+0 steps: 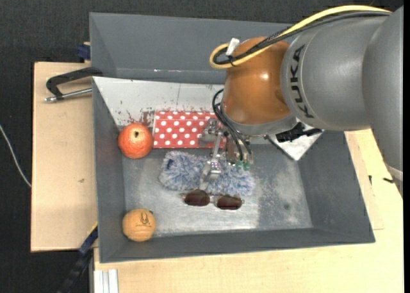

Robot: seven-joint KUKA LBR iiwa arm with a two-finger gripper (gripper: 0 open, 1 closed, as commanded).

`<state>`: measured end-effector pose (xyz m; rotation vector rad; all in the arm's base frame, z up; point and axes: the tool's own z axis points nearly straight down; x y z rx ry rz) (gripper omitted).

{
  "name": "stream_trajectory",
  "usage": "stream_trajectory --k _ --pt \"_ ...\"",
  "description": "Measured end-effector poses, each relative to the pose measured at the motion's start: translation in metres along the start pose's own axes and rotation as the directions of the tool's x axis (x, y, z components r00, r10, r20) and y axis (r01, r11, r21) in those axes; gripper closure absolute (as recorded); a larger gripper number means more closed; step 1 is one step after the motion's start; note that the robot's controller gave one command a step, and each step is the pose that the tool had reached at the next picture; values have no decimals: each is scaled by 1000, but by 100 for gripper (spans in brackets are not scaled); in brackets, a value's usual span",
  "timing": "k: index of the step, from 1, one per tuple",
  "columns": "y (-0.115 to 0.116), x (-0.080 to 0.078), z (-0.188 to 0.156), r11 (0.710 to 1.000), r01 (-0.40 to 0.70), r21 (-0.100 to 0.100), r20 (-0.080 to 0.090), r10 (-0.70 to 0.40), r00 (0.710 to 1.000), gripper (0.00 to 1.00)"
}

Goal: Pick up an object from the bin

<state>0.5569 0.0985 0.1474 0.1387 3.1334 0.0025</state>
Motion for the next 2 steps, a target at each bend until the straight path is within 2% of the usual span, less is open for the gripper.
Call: stream_trajectory --k 1,2 --pt "22 -13 3 999 46 1 -5 -46 999 0" --pt "19 -12 2 997 -83 -2 3 83 997 0"
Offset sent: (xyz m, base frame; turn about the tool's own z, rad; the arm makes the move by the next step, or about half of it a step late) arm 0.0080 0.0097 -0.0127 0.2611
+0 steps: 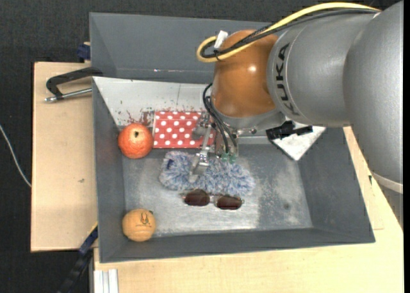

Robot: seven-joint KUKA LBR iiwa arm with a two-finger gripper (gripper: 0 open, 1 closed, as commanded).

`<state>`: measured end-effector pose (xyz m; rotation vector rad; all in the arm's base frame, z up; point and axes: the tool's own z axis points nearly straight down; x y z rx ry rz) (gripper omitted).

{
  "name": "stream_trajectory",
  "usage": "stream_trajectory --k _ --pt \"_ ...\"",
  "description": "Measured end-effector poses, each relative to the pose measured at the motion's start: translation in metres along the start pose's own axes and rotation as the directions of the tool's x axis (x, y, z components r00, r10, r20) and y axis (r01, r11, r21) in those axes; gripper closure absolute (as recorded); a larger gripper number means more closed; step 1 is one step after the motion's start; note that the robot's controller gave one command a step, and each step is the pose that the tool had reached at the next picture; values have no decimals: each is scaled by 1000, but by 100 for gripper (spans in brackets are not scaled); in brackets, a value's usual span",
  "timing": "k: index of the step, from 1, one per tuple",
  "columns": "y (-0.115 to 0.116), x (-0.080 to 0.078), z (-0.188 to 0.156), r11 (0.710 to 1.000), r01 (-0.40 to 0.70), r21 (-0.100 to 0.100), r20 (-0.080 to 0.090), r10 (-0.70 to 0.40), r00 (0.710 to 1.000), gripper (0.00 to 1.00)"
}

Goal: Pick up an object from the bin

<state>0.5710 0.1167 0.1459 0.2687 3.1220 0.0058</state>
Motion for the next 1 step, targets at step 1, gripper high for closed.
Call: stream_trajectory --k 1 --pt "-8 4 66 1000 -26 -3 2 26 1000 0"
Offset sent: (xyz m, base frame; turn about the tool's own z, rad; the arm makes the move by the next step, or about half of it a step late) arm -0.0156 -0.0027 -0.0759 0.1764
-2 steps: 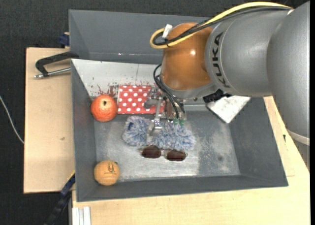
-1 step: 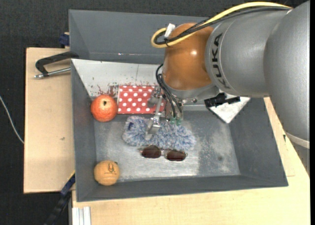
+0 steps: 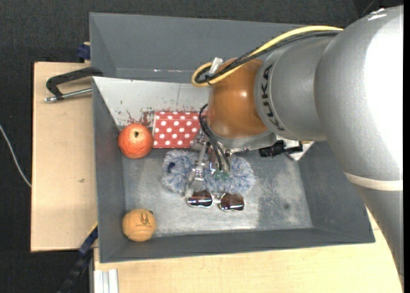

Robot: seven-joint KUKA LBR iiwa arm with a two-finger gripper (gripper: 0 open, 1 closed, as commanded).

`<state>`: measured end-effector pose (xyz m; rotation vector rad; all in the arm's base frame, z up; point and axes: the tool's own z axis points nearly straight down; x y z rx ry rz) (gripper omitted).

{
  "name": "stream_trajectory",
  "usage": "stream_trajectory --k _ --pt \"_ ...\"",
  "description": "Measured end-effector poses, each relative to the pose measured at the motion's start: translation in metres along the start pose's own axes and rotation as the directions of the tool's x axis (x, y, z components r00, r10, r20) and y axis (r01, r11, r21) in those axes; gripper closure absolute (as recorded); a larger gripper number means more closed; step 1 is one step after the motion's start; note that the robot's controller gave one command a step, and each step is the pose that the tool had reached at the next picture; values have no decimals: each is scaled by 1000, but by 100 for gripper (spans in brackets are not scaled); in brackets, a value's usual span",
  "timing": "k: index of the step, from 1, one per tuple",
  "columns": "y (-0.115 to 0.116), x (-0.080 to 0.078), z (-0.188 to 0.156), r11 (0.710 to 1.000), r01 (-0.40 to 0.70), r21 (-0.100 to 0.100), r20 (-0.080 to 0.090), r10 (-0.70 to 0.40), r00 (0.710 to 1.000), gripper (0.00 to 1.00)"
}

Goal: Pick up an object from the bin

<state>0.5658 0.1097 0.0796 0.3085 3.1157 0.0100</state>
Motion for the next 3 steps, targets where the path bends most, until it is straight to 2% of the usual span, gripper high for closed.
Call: stream_trajectory --k 1,3 --pt "0 6 -26 999 -40 5 -8 40 999 100" --pt "1 6 -25 999 -46 5 -8 46 999 100"
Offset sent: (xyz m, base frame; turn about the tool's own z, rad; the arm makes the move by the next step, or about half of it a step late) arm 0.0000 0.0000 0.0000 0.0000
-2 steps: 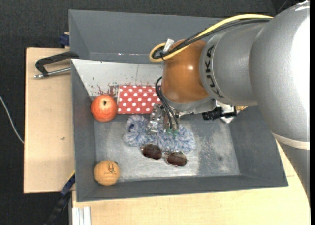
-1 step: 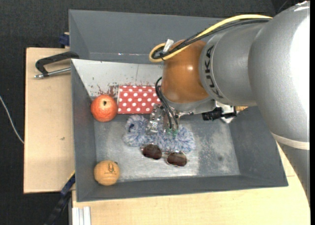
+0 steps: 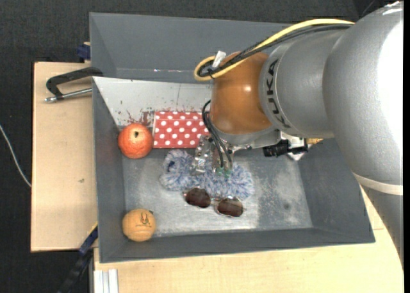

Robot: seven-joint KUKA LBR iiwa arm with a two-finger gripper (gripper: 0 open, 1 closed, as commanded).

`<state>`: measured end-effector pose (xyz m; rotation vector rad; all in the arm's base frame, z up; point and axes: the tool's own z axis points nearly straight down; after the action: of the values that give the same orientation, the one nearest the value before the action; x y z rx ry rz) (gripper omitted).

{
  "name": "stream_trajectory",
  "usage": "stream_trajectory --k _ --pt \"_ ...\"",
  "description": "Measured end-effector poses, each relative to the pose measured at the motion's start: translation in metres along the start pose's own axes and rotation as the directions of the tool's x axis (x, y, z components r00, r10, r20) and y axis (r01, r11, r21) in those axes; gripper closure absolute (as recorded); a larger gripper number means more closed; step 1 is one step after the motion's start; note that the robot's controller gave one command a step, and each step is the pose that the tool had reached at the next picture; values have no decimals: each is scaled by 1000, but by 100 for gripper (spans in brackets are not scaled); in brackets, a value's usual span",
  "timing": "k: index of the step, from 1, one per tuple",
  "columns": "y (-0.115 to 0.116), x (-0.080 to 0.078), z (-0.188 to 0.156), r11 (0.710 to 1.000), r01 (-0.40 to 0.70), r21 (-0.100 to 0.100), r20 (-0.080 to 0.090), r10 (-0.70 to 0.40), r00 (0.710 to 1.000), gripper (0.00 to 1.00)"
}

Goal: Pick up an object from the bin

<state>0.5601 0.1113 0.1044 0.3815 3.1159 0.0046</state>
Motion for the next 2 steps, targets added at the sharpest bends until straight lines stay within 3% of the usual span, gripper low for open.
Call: stream_trajectory --k 2 --pt "0 1 -22 1000 2 1 -2 -2 1000 100"
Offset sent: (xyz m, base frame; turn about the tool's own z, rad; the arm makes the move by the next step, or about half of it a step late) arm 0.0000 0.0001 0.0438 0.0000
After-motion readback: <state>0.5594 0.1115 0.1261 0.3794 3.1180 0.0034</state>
